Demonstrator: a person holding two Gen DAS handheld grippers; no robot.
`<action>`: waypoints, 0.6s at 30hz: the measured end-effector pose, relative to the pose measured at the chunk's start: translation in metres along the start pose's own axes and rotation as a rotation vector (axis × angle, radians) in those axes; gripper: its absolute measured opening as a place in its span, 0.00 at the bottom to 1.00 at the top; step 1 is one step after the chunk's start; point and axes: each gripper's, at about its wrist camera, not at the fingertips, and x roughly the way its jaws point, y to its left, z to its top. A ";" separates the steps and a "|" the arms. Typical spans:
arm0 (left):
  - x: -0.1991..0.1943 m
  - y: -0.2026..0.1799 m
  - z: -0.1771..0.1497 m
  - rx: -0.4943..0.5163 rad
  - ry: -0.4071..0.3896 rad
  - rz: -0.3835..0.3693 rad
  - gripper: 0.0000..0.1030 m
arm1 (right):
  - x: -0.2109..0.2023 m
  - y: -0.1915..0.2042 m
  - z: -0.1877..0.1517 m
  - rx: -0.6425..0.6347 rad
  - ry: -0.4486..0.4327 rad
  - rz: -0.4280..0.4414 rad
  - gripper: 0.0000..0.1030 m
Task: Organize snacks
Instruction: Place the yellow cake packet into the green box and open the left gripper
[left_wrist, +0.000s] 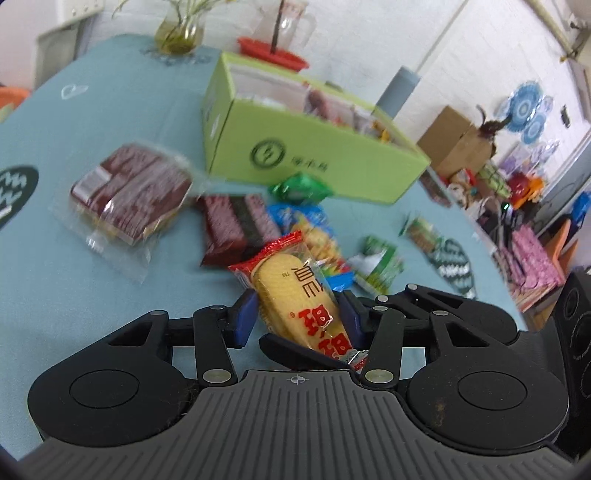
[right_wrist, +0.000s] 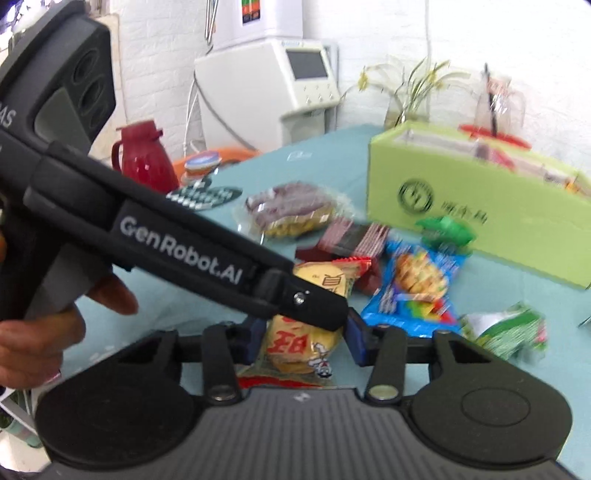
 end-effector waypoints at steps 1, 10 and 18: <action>-0.003 -0.004 0.008 0.006 -0.019 -0.008 0.29 | -0.006 -0.002 0.003 -0.004 -0.021 -0.008 0.49; 0.013 -0.027 0.124 0.098 -0.172 -0.011 0.25 | 0.002 -0.053 0.080 -0.078 -0.137 -0.075 0.55; 0.088 0.003 0.205 0.088 -0.117 0.063 0.25 | 0.081 -0.135 0.144 0.020 -0.082 -0.005 0.59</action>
